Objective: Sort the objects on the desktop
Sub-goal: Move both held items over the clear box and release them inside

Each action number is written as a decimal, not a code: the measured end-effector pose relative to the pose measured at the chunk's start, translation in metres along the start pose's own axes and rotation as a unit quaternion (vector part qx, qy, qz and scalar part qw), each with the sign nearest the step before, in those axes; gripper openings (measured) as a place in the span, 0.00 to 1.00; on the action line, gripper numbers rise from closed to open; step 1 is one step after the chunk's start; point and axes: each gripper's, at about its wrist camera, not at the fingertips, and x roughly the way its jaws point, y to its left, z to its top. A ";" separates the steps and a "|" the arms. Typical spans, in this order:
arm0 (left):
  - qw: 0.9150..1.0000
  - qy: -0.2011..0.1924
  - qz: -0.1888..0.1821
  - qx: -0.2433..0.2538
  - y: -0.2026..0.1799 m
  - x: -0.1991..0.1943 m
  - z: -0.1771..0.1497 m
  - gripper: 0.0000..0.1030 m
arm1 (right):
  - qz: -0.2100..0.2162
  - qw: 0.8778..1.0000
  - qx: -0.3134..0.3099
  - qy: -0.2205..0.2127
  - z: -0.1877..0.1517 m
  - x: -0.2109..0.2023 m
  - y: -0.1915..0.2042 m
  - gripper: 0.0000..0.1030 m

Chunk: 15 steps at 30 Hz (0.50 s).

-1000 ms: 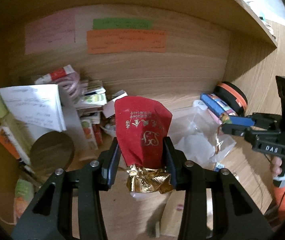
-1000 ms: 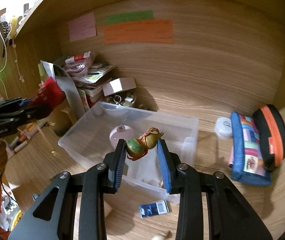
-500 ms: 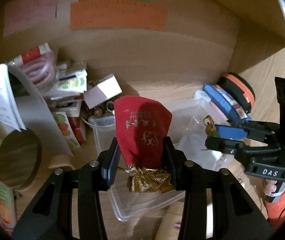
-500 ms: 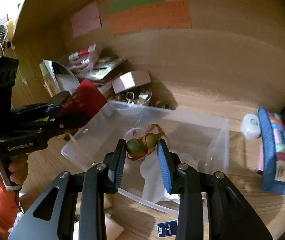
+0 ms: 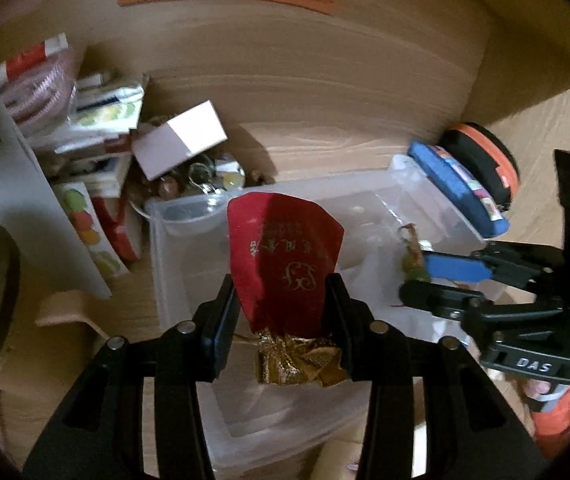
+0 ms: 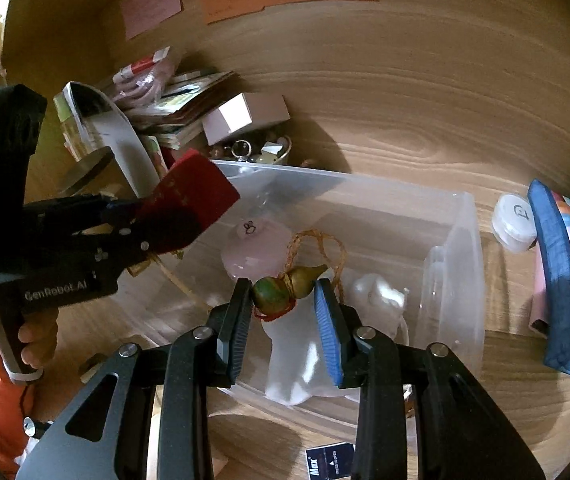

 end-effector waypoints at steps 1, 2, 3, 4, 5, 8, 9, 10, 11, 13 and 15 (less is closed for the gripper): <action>1.000 0.000 -0.001 0.000 0.000 0.000 0.000 0.41 | 0.003 1.000 -0.001 0.002 0.000 0.001 0.000 0.28; 1.000 0.000 -0.001 0.000 0.000 0.000 0.000 0.41 | 0.004 1.000 0.000 0.003 0.000 0.002 0.000 0.28; 1.000 -0.001 -0.001 -0.001 0.001 0.000 0.000 0.42 | 0.003 1.000 0.000 0.006 -0.001 0.004 0.000 0.28; 1.000 0.000 -0.001 -0.002 0.001 0.000 0.001 0.44 | 0.000 1.000 -0.001 0.009 -0.001 0.005 -0.001 0.28; 1.000 0.001 -0.002 -0.003 0.001 0.001 0.001 0.45 | -0.002 1.000 -0.001 0.013 -0.002 0.008 -0.001 0.28; 1.000 0.006 -0.002 -0.001 0.000 0.003 0.000 0.48 | -0.010 1.000 -0.005 0.018 -0.004 0.012 0.000 0.28; 1.000 0.007 0.000 0.001 -0.001 0.004 0.000 0.49 | -0.012 1.000 -0.006 0.017 -0.004 0.012 0.001 0.28; 1.000 0.007 0.001 0.003 -0.002 0.004 0.000 0.50 | -0.012 1.000 -0.008 0.016 -0.004 0.012 0.002 0.28; 1.000 0.009 0.003 0.005 -0.002 0.003 -0.001 0.51 | -0.014 1.000 -0.009 0.016 -0.005 0.011 0.002 0.28; 1.000 0.011 0.007 0.009 -0.004 0.005 -0.001 0.54 | -0.015 1.000 -0.009 0.015 -0.005 0.011 0.002 0.28; 1.000 0.013 0.010 0.012 -0.005 0.007 -0.002 0.62 | -0.016 1.000 -0.009 0.016 -0.005 0.011 0.002 0.28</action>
